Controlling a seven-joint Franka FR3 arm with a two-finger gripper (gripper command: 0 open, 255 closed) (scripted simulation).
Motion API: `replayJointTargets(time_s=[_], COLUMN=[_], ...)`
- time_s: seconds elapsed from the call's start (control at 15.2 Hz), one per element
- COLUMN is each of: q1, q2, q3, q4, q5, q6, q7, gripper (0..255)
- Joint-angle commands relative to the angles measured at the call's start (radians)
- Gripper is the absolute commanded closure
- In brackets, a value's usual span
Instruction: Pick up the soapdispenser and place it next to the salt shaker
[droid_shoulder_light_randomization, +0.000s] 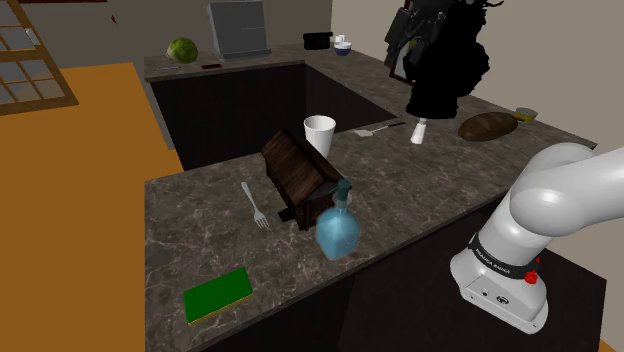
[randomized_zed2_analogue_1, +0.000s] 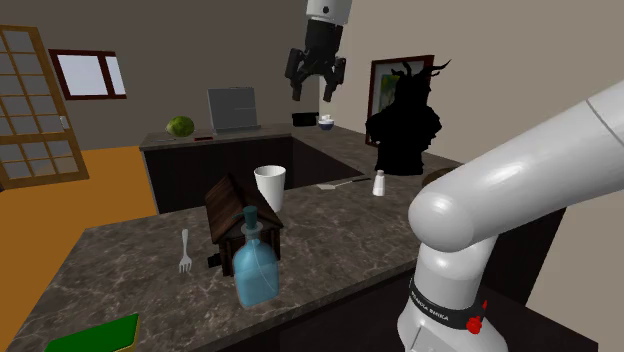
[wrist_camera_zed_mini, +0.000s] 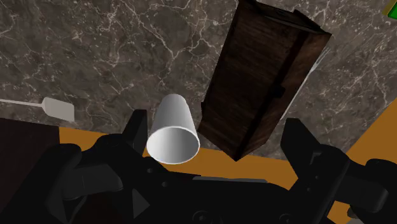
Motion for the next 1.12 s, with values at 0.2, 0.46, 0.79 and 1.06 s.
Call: replayJointTargets(time_s=[0.2, 0.46, 0.79, 1.06], q1=[0.017, 0.049, 0.105, 0.164], q2=[-0.07, -0.15, -0.219, -0.238], q3=[0.039, 0.101, 0.199, 0.297], q4=[-0.12, -0.266, -0.421, -0.522], q5=[0.039, 0.099, 0.19, 0.275], q6=[0.073, 0.172, 0.304, 0.425], q7=[0.044, 0.106, 0.192, 0.268], gripper=[0, 0, 0, 0])
